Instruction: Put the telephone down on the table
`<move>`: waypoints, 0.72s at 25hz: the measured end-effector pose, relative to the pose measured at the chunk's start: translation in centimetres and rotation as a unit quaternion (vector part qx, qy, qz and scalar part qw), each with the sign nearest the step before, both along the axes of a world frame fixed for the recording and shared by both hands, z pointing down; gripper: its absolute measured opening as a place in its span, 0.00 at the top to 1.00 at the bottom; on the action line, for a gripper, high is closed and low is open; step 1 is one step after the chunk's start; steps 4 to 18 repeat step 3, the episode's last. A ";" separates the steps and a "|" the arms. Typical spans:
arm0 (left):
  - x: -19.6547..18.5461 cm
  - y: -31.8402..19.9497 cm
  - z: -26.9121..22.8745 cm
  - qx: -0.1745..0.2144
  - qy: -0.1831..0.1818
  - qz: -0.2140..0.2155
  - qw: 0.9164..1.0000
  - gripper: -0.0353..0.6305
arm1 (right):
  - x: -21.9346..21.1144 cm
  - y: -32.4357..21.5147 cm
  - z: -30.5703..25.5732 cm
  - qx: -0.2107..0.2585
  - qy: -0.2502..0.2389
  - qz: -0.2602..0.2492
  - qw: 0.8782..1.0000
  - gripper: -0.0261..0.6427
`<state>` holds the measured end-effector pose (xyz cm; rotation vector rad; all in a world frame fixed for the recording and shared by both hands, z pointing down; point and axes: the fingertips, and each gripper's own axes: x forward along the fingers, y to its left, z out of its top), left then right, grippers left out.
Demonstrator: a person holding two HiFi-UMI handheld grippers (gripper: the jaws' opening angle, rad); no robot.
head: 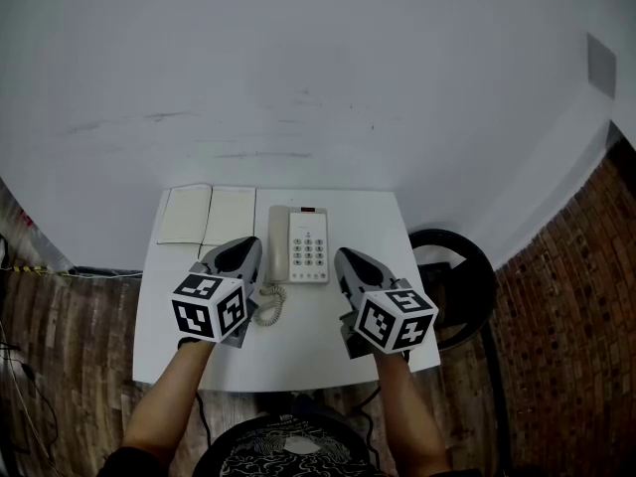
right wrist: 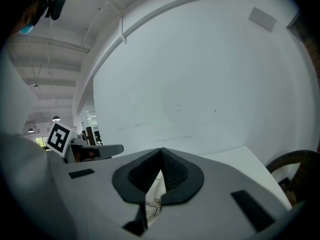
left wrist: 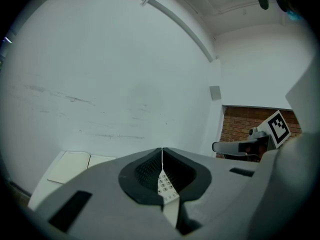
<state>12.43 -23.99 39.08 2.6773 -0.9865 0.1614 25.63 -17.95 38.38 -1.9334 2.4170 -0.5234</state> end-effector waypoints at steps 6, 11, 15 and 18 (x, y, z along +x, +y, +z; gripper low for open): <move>0.1 0.0 0.2 -0.001 0.000 0.001 1.000 0.93 | 0.1 0.0 0.1 0.000 -0.001 0.001 1.000 0.96; 0.1 0.0 0.2 -0.001 0.000 0.001 1.000 0.93 | 0.1 0.0 0.1 0.000 -0.001 0.001 1.000 0.96; 0.1 0.0 0.2 -0.001 0.000 0.001 1.000 0.93 | 0.1 0.0 0.1 0.000 -0.001 0.001 1.000 0.96; 0.1 0.0 0.2 -0.001 0.000 0.001 1.000 0.93 | 0.1 0.0 0.1 0.000 -0.001 0.001 1.000 0.96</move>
